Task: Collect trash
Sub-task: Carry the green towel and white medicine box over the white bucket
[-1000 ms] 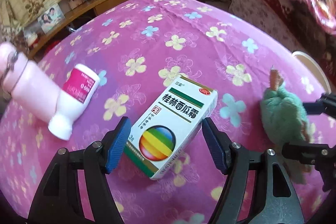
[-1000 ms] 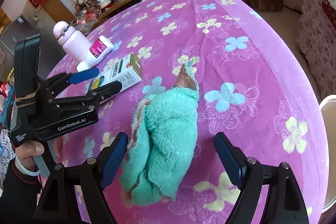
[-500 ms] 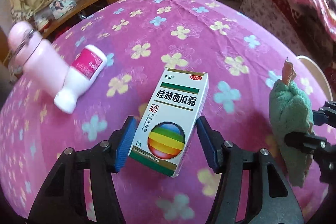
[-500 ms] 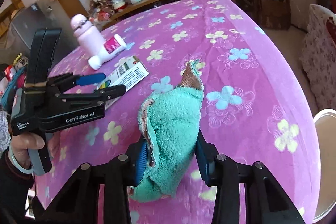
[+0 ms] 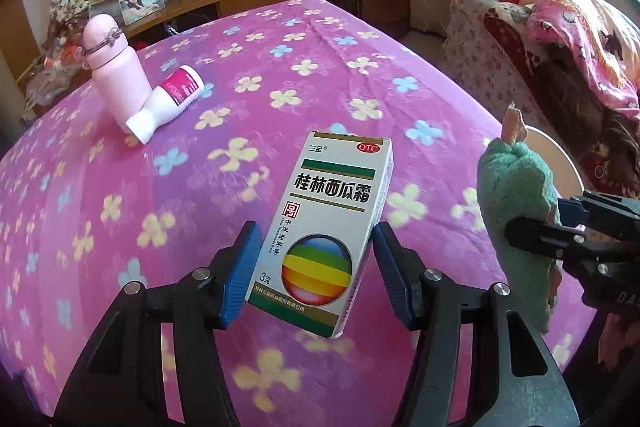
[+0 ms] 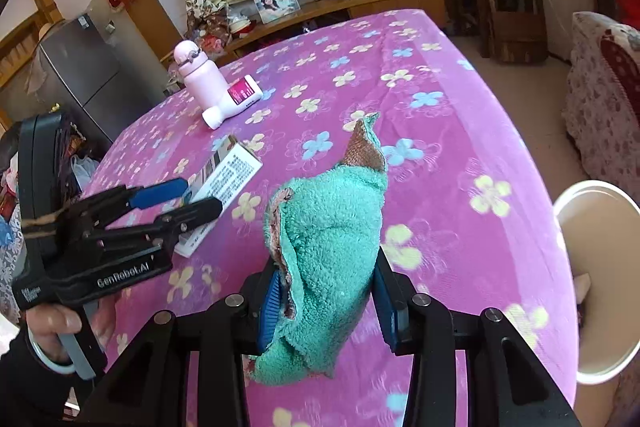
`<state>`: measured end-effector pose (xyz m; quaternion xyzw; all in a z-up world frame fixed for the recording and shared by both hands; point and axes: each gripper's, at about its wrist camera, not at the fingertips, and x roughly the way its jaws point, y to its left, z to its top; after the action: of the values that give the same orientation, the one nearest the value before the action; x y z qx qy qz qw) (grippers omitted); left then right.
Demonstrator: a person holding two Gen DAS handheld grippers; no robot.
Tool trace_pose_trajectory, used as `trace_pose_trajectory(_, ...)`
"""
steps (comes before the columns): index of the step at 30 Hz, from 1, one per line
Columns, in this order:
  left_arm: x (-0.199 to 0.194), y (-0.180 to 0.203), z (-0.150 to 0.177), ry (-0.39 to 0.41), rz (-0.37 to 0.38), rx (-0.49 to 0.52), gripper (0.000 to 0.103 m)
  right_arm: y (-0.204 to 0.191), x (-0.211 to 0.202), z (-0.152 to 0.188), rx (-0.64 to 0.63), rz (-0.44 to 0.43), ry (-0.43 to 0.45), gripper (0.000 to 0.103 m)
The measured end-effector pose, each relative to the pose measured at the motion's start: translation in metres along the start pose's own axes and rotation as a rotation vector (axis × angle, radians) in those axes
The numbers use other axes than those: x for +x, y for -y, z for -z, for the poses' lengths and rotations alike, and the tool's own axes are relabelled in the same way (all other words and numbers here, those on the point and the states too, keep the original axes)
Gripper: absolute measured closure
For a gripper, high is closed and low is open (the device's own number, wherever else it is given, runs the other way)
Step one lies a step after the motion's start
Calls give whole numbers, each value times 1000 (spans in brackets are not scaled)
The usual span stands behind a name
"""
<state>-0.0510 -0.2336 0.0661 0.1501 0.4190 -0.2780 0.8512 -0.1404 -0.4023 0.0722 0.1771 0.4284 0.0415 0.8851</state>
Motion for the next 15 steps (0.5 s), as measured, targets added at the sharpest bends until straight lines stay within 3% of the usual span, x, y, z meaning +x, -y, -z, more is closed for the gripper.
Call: trace_pose_trajectory(15,-25,64,8,47,15,-28,47,36,-54,24,58,56,50,63)
